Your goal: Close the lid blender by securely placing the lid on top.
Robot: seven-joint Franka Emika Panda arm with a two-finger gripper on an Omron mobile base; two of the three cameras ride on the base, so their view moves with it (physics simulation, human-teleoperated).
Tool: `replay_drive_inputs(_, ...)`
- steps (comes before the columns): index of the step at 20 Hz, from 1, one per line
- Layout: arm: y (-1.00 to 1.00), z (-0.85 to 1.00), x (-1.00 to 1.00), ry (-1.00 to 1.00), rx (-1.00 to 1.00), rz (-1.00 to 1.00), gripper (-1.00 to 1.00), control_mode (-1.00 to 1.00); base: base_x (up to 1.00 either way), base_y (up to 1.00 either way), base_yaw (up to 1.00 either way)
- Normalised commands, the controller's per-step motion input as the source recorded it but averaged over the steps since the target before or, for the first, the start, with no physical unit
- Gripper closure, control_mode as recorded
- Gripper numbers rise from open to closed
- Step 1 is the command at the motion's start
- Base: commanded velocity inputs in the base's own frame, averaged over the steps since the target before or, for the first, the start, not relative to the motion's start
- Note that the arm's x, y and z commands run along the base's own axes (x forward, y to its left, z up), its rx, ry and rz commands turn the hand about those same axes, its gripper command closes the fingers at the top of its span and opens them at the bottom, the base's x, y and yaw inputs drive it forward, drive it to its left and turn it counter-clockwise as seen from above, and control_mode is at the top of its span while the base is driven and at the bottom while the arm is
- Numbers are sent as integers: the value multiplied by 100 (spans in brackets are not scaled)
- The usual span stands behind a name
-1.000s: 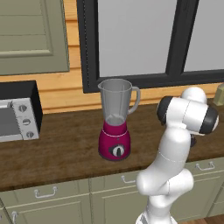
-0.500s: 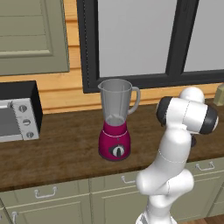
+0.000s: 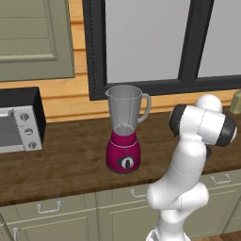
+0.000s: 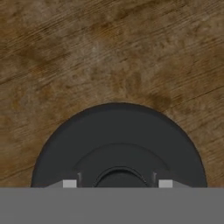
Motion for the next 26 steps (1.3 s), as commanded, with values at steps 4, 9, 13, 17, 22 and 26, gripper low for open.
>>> replay_drive_inputs(4, 0, -21, -8, -8, 0, 0, 100, -100, 0, 0, 0)
replay_drive_inputs(9, 4, 35, -13, 3, 0, 1, 100, -100, 0, 0, 0)
replay_drive_inputs(13, 14, 56, -23, 4, -1, 4, 100, -100, 0, 0, 0)
replay_drive_inputs(17, 2, 71, -28, 0, 0, 2, 100, -100, 0, 0, 0)
replay_drive_inputs(22, 10, 86, -37, -8, 0, 5, 100, -100, 0, 0, 0)
replay_drive_inputs(26, 29, 88, -29, -10, -2, 6, 100, -100, 0, 0, 0)
